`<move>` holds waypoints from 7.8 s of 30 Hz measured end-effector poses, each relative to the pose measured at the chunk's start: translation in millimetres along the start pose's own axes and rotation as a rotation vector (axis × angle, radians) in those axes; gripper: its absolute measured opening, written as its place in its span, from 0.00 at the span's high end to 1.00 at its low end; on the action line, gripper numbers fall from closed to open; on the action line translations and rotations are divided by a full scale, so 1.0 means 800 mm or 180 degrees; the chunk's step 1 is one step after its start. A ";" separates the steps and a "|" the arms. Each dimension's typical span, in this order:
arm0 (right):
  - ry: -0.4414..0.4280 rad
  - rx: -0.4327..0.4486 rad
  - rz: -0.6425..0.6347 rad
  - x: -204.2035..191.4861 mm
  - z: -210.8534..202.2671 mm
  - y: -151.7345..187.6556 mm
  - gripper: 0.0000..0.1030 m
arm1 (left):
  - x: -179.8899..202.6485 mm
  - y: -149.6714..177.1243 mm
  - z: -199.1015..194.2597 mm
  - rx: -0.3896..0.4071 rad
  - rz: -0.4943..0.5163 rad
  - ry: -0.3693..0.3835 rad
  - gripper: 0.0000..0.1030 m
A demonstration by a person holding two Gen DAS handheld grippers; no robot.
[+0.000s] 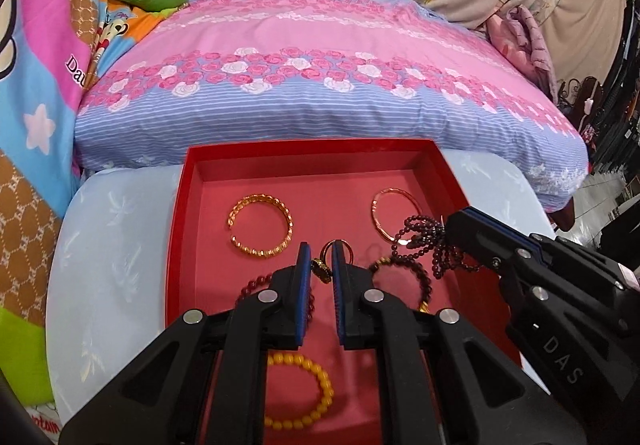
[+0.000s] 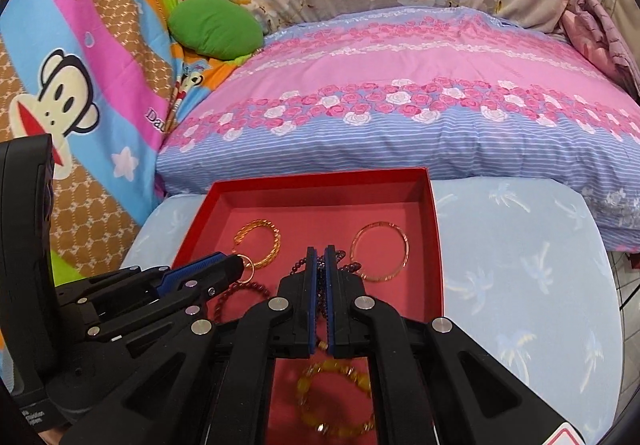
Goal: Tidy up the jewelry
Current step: 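Lower the ring and purple bracelet into the box and open both tools, then withdraw both open tools from the box toward the gold hoop earrings, then grasp a gold hoop earring with the left tool while the right tool grasps the other hoop, then carry both hoop earrings over the red box with both tools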
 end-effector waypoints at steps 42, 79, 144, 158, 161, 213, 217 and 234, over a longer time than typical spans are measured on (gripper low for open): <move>0.0167 0.0146 -0.0211 0.008 -0.093 0.065 0.79 | 0.006 0.051 -0.081 0.0212 0.0084 -0.0305 0.67; 0.0294 -0.0530 -0.0206 0.034 -0.114 0.286 0.76 | 0.026 0.284 -0.117 -0.0161 -0.0226 -0.0296 0.62; 0.0506 -0.0290 -0.0418 0.020 -0.100 0.279 0.81 | 0.026 0.290 -0.103 -0.0192 -0.0182 -0.0451 0.49; 0.0438 -0.0350 -0.0319 0.024 -0.103 0.281 0.81 | 0.035 0.285 -0.097 -0.0203 -0.0050 -0.0428 0.66; 0.0430 -0.0357 -0.0314 0.024 -0.103 0.282 0.81 | 0.036 0.283 -0.095 -0.0206 -0.0041 -0.0401 0.74; 0.0124 0.0066 -0.0236 -0.004 -0.155 0.196 0.81 | 0.060 0.189 -0.138 0.0117 -0.0043 -0.0151 0.83; 0.0142 0.0143 -0.0219 -0.002 -0.148 0.169 0.81 | 0.060 0.166 -0.133 0.0167 0.0005 -0.0164 0.83; 0.0235 0.0234 -0.0199 -0.001 -0.086 0.090 0.81 | 0.041 0.082 -0.075 0.0205 0.0086 -0.0203 0.83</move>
Point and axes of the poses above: each gripper's, at about its wrist camera, not at the fingertips, and z roughly the way its jaws point, x to its right, y to its underside, the point moved 6 cm from there along z, roughly the way its jaws point, and after that the axes turned 15 degrees about y, right-handed, at the moved point
